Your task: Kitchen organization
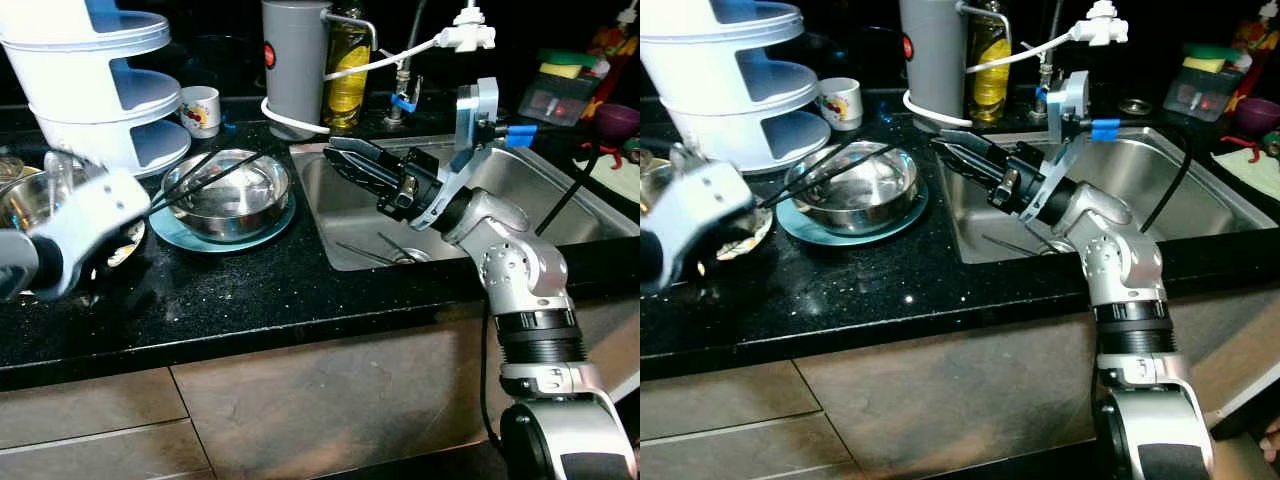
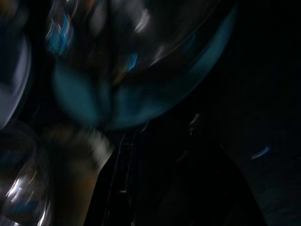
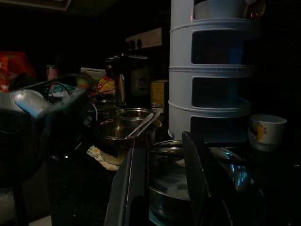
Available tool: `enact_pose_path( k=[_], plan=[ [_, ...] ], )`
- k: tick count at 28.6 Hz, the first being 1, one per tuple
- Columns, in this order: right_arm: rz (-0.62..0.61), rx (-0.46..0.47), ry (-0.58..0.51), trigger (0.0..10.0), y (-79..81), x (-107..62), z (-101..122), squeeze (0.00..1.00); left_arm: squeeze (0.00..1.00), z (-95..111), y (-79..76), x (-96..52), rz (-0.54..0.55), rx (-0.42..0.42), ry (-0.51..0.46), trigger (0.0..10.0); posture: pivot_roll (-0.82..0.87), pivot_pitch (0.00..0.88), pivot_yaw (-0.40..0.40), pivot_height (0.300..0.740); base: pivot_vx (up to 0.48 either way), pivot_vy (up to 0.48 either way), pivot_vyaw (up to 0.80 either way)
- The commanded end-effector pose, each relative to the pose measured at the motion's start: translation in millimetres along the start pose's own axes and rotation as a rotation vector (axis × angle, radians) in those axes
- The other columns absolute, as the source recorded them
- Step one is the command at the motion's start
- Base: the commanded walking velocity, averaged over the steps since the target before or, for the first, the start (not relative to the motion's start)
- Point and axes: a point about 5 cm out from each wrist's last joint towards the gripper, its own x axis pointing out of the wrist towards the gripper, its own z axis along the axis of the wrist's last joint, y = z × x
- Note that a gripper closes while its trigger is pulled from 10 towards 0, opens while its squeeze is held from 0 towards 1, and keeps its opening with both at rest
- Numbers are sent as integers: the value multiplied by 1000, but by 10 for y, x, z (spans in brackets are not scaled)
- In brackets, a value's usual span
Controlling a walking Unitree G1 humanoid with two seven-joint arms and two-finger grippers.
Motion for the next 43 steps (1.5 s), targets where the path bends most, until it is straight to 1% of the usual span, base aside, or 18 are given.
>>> enact_pose_path(
  k=[1,3,4,5,8,11,15,17,18,22,23,26,28,29,32,37,38,43],
  plan=[
    [14,0,-12,10000,19,-8,15,0,0,242,-13,-69,-39,-58,-160,10000,52,175,-22,740,0,0,0],
    [14,0,-13,10000,19,-7,15,0,0,308,16,-87,-22,-82,-211,10000,52,175,-22,740,0,0,0],
    [14,1,-14,10000,18,-6,14,0,0,397,171,-94,94,-192,-283,10000,52,175,-22,740,0,0,0],
    [14,1,-14,10000,18,-6,14,0,0,397,171,-94,94,-192,-283,10000,52,175,-22,740,0,0,0],
    [14,3,-18,10000,14,-2,14,0,0,354,514,-72,394,-382,-238,10000,52,175,-22,740,0,0,0],
    [9,9,-25,10000,11,5,9,0,0,111,673,-24,668,-317,-32,10000,60,179,-30,740,0,0,0],
    [-2,14,-29,10000,16,17,-10,0,0,-9,724,34,805,-284,60,10000,57,182,-32,740,0,0,0],
    [-64,10,-9,10000,7,55,-89,0,0,-87,784,94,926,-302,142,10000,55,186,-29,740,0,0,0],
    [-102,-11,13,10000,4,79,-145,0,0,-102,801,130,939,-312,144,10000,53,186,-27,740,0,0,0],
    [-99,-41,37,10000,104,150,-278,0,0,-92,868,249,896,-404,-30,10000,50,194,-16,740,0,0,0],
    [-99,-41,37,10000,104,150,-278,0,0,-92,868,249,896,-404,-30,10000,50,194,-16,740,0,0,0],
    [-79,-18,24,10000,162,173,-292,0,0,-224,931,313,927,-533,-4,10000,55,202,-15,740,0,0,0],
    [-65,-8,18,10000,193,186,-302,0,322,-297,942,379,932,-558,17,10000,57,206,-11,740,0,0,0],
    [-60,-5,16,10000,207,193,-305,0,1000,-331,947,409,943,-581,26,10000,56,209,-8,740,0,0,0],
    [-54,0,12,10000,237,202,-307,0,1000,-373,948,481,943,-586,49,10000,51,215,0,740,0,0,0],
    [-1,12,23,10000,303,165,-294,0,1000,-447,965,493,952,-520,118,10000,53,225,10,740,0,0,0],
    [13,16,28,10000,313,142,-286,0,0,-473,982,483,961,-524,128,10000,56,231,12,740,0,0,0],
    [15,19,33,10000,298,122,-271,0,0,-529,1008,488,955,-570,137,10000,65,241,14,740,0,0,0]
  ],
)
